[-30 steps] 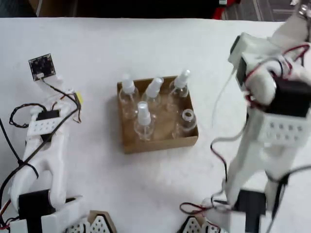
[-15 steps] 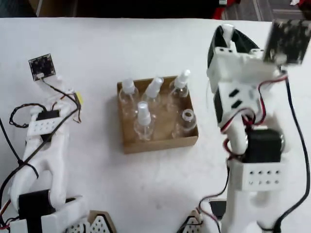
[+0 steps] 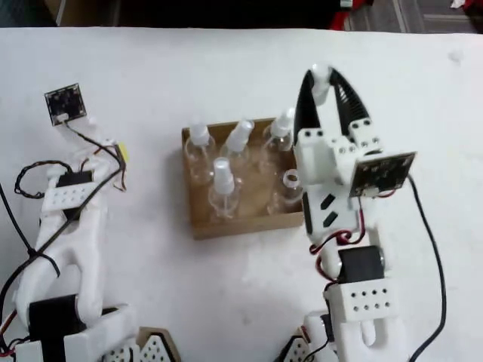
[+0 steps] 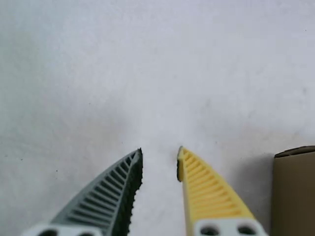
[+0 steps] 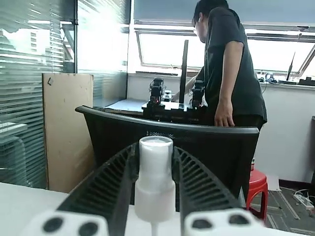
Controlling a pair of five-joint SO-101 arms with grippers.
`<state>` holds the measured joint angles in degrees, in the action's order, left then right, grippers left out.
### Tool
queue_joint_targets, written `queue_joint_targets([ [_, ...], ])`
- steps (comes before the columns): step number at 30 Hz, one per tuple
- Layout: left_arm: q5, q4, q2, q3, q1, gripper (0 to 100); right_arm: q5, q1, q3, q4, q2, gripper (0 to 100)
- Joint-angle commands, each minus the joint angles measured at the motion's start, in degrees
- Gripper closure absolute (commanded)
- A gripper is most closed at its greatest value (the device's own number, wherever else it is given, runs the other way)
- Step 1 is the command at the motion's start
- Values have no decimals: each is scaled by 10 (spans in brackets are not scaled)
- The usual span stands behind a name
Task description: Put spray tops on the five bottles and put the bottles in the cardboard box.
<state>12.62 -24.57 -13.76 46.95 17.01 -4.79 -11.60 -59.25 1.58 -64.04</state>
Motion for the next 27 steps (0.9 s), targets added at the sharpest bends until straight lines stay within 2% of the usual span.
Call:
queue_joint_targets([
  [1,-6,4,-1,-32,-6,883,-8,-4,-47,90,-10,983],
  [9,-6,4,-5,-32,-6,883,-3,-7,-76,124,-16,983],
  [15,-6,4,-5,-32,-7,883,70,-14,-53,122,-17,983],
  [21,-6,4,-6,-32,-7,883,76,-13,-50,46,-58,983],
  [27,-6,4,-6,-33,-7,883,73,-14,-47,-36,-196,983],
])
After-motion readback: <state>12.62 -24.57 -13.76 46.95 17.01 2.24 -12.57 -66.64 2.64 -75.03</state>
